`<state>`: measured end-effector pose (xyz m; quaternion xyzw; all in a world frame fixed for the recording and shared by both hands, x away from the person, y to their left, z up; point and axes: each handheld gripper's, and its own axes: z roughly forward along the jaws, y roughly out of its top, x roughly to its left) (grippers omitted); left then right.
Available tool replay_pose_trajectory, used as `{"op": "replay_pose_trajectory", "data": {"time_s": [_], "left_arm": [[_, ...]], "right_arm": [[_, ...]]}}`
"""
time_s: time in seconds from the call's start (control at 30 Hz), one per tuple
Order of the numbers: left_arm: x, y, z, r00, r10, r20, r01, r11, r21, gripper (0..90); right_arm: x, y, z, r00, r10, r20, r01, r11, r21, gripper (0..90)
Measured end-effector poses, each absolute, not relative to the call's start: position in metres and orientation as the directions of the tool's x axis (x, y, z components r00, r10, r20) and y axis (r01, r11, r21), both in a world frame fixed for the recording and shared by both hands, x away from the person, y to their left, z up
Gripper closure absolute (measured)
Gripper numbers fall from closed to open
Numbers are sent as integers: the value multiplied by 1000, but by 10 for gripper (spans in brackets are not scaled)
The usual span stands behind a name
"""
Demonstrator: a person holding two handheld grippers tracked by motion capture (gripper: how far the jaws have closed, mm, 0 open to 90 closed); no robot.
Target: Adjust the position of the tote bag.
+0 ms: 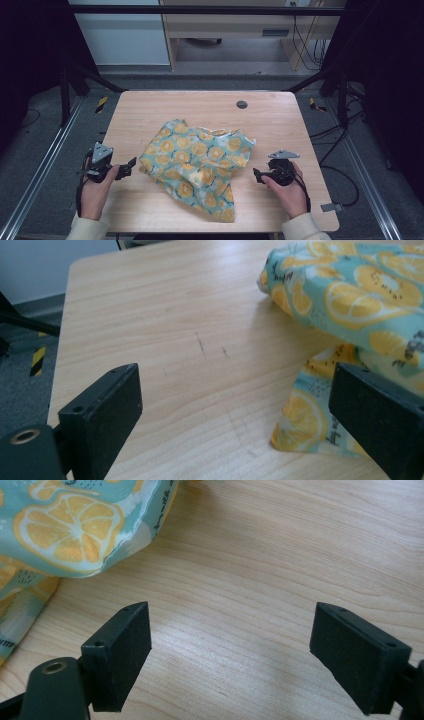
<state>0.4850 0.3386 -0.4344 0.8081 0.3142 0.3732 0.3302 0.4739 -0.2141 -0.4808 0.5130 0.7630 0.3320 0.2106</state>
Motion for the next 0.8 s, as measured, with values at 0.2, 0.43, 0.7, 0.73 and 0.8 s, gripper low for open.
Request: {"op": "replay_pose_trajectory", "data": {"time_s": [0.2, 0.43, 0.7, 0.73, 0.8], "left_arm": [[477, 332, -430, 530, 766, 363, 241, -547, 802, 65], [472, 327, -428, 542, 745, 388, 225, -574, 787, 65], [474, 327, -431, 537, 742, 402, 237, -590, 772, 65], [473, 327, -432, 534, 746, 398, 240, -585, 775, 65], [473, 326, -432, 534, 746, 398, 240, -584, 775, 65]], "right_arm": [[472, -214, -468, -386, 922, 42, 612, 222, 759, 181], [478, -204, -442, -424, 905, 30, 560, 236, 794, 174], [516, -190, -425, -438, 898, 49, 575, 238, 782, 120], [522, -188, -425, -441, 896, 53, 580, 239, 779, 118], [534, -186, -429, -428, 898, 101, 611, 206, 764, 114]]}}
